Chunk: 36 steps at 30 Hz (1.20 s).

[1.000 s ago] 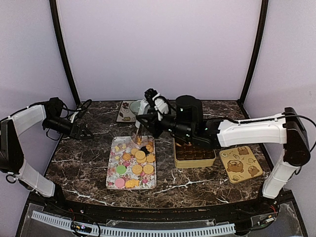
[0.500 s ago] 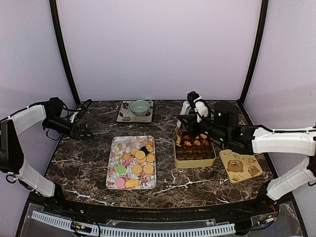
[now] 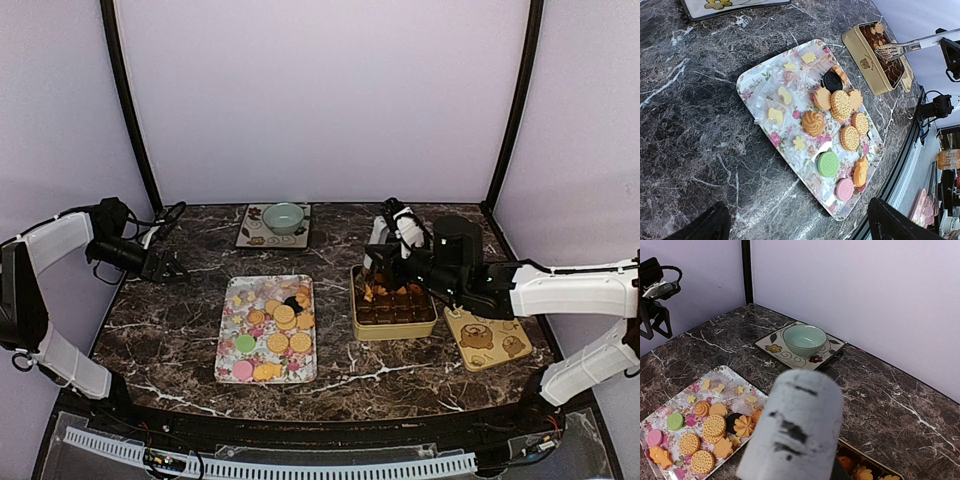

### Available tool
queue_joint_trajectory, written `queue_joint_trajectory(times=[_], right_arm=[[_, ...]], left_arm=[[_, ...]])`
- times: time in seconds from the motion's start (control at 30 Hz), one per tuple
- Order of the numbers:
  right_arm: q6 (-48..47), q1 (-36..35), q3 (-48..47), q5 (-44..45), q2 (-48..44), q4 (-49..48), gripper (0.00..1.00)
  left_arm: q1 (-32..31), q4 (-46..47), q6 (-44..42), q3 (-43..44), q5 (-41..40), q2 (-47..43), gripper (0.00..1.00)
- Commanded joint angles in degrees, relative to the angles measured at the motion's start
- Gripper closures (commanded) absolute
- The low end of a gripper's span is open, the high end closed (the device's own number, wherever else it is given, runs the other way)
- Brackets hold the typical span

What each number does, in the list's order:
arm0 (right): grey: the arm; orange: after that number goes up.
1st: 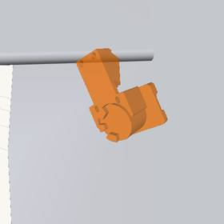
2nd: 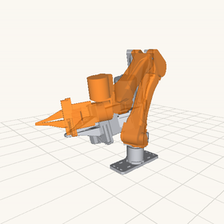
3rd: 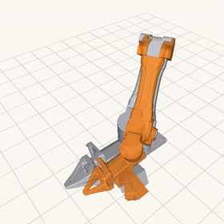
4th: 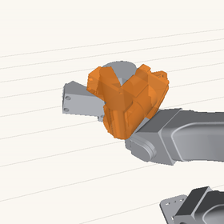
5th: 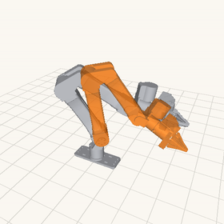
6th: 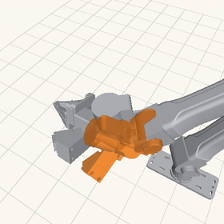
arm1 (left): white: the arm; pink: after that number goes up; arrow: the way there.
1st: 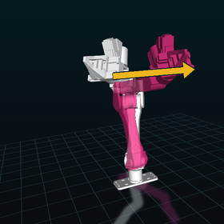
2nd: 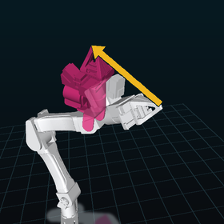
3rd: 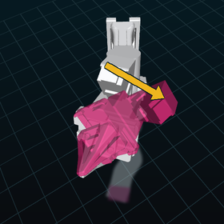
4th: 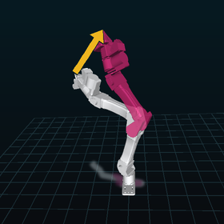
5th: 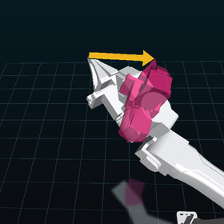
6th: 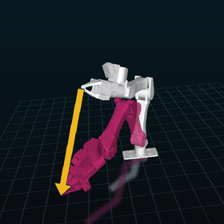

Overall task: Pack the cookies
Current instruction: Place the fake cookies in the empty pocket of the box, then pick up the fake cookies from the plate.

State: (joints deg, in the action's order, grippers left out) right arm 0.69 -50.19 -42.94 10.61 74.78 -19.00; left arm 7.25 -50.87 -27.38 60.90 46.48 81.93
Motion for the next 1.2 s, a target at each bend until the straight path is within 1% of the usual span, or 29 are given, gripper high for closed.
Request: queue_joint_trajectory(times=[0.0, 0.2, 0.33, 0.5, 0.73, 0.87, 0.97, 1.17], right_arm=[[0.13, 0.34, 0.54, 0.84, -0.97, -3.28, 0.79], [0.72, 0.35, 0.73, 0.36, -1.9, -3.62, 0.69], [0.73, 0.35, 0.2, 0.24, -2.98, -2.86, 0.66], [0.48, 0.35, -0.77, -0.14, -4.19, -1.69, 0.66], [0.42, 0.14, -2.28, -1.71, -4.52, -1.08, 0.67], [0.09, -2.16, -5.84, -1.68, -2.72, -1.32, 0.67], [-0.3, -5.24, -9.44, -2.2, -0.26, -2.19, 0.67], [-0.65, -10.49, -18.24, -5.09, 9.54, -5.36, 0.67]], left_arm=[[0.32, -1.48, -0.18, 0.73, 0.9, -1.15, 0.02], [0.29, -1.51, -0.31, 0.44, 0.97, -0.94, 0.02], [0.32, -1.35, -0.22, 0.36, 1.17, -0.9, 0.02], [0.36, -1.42, -0.3, 0.29, 1.35, -1.02, 0.02], [0.36, -1.42, -0.33, 0.1, 1.41, -1.34, 0.02], [0.36, -1.38, -0.05, 0.17, 1.3, -1.29, 0.02], [0.36, -1.39, 0.09, 0.35, 1.17, -1.08, 0.02], [0.35, -1.12, 0.56, 0.37, 0.82, -0.81, 0.02]])
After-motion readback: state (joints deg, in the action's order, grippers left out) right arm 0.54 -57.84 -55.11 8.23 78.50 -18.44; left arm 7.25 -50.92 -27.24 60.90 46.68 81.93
